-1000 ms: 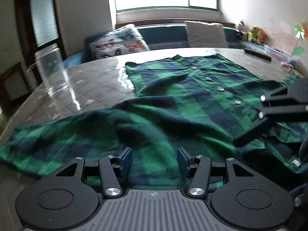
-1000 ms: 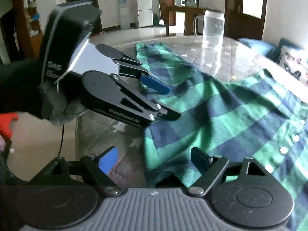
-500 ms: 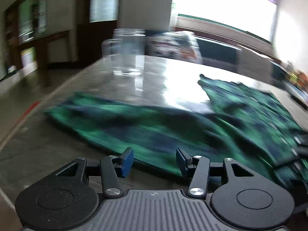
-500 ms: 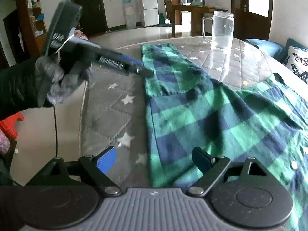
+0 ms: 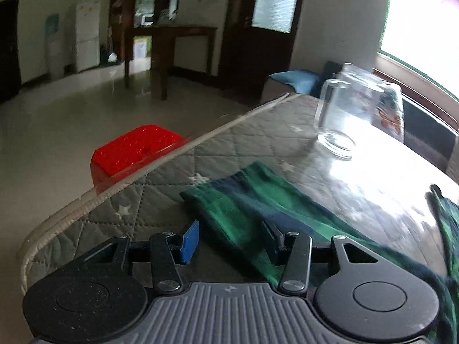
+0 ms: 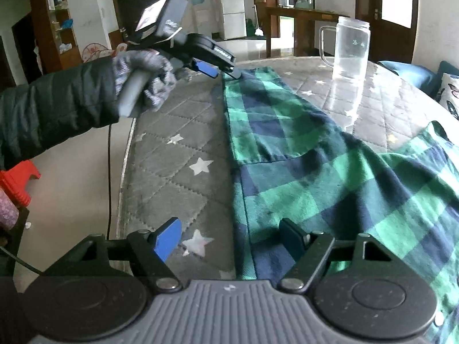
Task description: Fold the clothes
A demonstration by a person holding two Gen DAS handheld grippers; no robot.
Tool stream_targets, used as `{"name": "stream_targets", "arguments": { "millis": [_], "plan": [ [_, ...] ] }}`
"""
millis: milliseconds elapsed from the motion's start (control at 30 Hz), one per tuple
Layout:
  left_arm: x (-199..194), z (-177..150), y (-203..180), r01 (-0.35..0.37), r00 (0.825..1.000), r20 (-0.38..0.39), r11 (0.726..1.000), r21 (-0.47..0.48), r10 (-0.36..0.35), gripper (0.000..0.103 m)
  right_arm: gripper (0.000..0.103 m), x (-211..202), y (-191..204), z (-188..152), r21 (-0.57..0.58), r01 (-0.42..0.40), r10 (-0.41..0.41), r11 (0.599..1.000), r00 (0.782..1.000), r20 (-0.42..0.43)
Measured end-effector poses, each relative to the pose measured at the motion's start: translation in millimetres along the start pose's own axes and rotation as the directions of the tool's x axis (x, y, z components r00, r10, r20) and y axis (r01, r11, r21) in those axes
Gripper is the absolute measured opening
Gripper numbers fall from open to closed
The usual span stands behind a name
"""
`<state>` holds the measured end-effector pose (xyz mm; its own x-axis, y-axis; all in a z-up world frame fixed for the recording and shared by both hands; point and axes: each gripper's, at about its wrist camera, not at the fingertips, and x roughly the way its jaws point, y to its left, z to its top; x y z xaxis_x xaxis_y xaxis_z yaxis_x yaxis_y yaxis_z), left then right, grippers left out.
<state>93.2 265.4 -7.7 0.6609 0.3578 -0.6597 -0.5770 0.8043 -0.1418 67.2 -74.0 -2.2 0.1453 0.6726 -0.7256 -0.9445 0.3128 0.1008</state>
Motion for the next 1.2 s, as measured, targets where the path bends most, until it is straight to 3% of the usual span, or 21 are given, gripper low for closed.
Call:
{"name": "stream_targets", "arguments": {
  "millis": [100,233,400,533,633,767,933,1033,1133,1200],
  "plan": [
    [8,6,5,-0.003,1.000,0.000,0.999,-0.032,0.003,0.035,0.077,-1,0,1,0.003,0.000,0.000,1.000,1.000,0.006],
    [13,9,8,0.007,1.000,0.006,0.999,-0.034,-0.007,0.007,0.077,-4,1,1,0.006,0.005,-0.005,1.000,1.000,0.016],
    [-7,13,-2,0.087,0.995,0.060,0.995,-0.044,-0.085,0.005,0.075,-18,-3,2,0.033,0.025,-0.027,0.999,0.998,0.048],
    [-43,18,-31,0.209,0.971,0.115,0.978,0.014,-0.210,0.004,0.072,-34,-12,2,0.076,0.052,-0.058,0.996,0.995,0.079],
    [-74,15,-60,0.323,0.935,0.132,0.944,0.064,-0.328,0.004,0.069,-50,-21,-1,0.125,0.084,-0.097,0.989,0.990,0.102],
    [-112,1,-99,0.453,0.874,0.120,0.879,0.146,-0.471,0.004,0.064,-78,-40,-10,0.222,0.115,-0.148,0.968,0.979,0.140],
    [-153,-32,-147,0.596,0.778,0.061,0.766,0.242,-0.625,0.004,0.062,-120,-73,-31,0.379,0.133,-0.217,0.916,0.958,0.188],
    [-165,-59,-176,0.659,0.729,-0.020,0.693,0.292,-0.684,0.004,0.061,-143,-94,-47,0.467,0.133,-0.257,0.874,0.942,0.214],
    [-173,-96,-206,0.699,0.694,-0.108,0.632,0.335,-0.711,0.004,0.060,-158,-109,-63,0.539,0.101,-0.264,0.836,0.935,0.235],
    [-173,-115,-225,0.701,0.692,-0.158,0.603,0.381,-0.704,0.004,0.059,-162,-120,-76,0.590,0.079,-0.263,0.804,0.936,0.233]
  ]
}}
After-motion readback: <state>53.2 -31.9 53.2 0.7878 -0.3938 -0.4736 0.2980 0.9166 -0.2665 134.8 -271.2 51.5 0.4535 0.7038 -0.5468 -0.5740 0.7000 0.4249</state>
